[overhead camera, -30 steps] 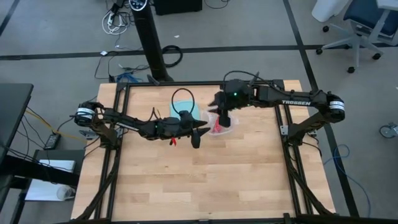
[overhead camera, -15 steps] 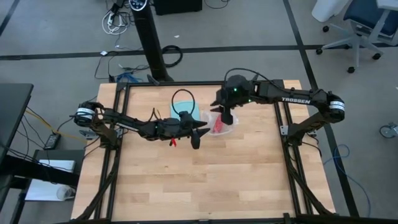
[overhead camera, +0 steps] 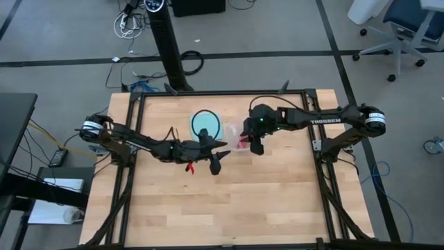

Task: Roll bandage
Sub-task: Put the red rolled bandage package into the transparent tupperware

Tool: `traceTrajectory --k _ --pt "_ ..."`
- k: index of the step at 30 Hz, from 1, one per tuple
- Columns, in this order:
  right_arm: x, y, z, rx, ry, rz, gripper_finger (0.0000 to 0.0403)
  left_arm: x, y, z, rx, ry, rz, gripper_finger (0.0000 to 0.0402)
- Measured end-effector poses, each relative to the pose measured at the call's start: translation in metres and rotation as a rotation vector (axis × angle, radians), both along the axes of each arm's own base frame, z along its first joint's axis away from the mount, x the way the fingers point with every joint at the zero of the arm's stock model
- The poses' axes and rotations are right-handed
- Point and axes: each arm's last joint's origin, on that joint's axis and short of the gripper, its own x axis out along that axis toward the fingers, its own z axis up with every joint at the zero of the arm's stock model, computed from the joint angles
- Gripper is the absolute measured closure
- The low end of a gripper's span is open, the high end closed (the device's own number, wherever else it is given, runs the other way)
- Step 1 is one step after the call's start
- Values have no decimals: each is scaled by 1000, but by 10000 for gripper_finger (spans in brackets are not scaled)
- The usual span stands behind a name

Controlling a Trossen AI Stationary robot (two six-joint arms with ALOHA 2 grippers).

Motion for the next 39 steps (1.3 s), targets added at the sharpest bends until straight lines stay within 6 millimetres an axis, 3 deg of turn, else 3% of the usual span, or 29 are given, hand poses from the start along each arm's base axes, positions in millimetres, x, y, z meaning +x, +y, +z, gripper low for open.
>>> traceTrajectory --k 13,18,21,27,31,39 --pt "-3 17 -13 -3 40 20 290 -75 6 -18 -91 4 64 220" --pt "1 15 -4 -87 23 -72 290 -92 16 -24 -92 64 127 220" --pt "-3 3 6 -97 113 -170 290 -101 20 -28 -98 105 189 220" --pt "-11 -24 15 -40 262 -197 290 -104 22 -27 -114 108 221 220" --pt "-7 -37 0 0 398 -198 290 -104 24 -25 -94 92 258 220" --pt "21 -50 -29 -47 508 -177 290 -103 23 -23 -99 73 252 220"
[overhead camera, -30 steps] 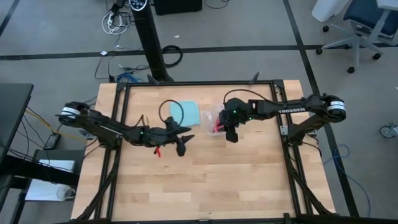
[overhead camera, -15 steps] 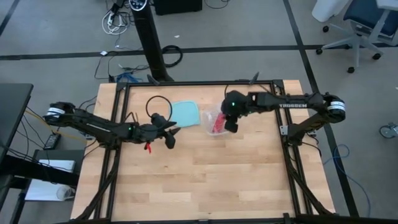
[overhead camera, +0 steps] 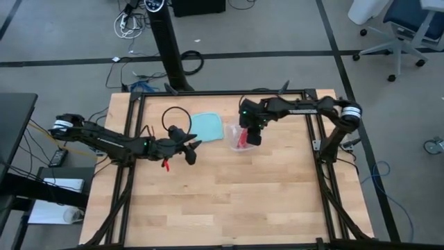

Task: Roll bandage
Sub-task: Put the red rolled bandage package into the transparent tupperware

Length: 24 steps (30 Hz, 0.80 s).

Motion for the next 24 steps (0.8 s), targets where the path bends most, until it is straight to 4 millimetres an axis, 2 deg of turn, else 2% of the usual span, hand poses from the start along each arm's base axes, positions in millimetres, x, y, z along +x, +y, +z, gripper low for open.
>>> traceTrajectory --k 9,13,18,20,24 --pt "17 -8 -36 192 -22 45 290 1 -1 0 -30 -15 -29 220" --pt "20 -5 -41 287 -63 118 290 1 -1 1 -32 -24 -30 220" --pt "14 -2 -42 309 -8 111 290 1 -1 2 -33 -28 -31 220" --pt "10 -1 -36 304 -11 105 290 1 -1 2 -33 -30 -31 220" --pt "5 3 -2 215 -103 103 291 1 -1 2 -30 -28 -33 220"
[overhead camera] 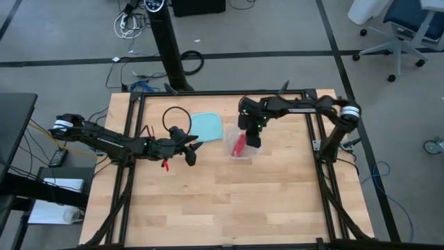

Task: Roll bandage
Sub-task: Put the red rolled bandage package into the transparent tupperware

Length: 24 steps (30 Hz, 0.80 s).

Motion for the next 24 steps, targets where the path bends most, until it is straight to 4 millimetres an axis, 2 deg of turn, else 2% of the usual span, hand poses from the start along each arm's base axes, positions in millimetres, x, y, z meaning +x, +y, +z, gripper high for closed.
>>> traceTrajectory --k 5,7,15,24 --pt "-10 9 29 -105 -49 -5 296 0 0 0 13 3 -5 220" --pt "-14 11 34 -115 -42 -6 298 0 0 1 12 -1 -5 220" --pt "-17 17 25 -236 94 -1 308 2 0 5 13 -45 -7 220" --pt "-10 24 4 -223 201 79 310 3 0 6 10 -65 -7 220"
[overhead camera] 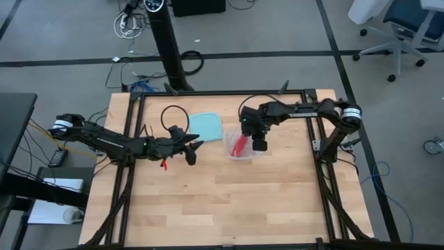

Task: Roll bandage
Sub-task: Put the red rolled bandage package into the transparent tupperware

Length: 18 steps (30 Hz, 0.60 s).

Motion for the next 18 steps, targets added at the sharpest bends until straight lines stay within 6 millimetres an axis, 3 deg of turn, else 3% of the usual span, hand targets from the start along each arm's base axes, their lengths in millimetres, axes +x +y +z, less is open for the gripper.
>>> traceTrajectory --k 9,18 --pt "8 10 -16 21 69 68 311 0 0 1 -1 -14 0 220" --pt "18 12 -48 63 140 105 313 1 0 3 -3 -29 0 220"
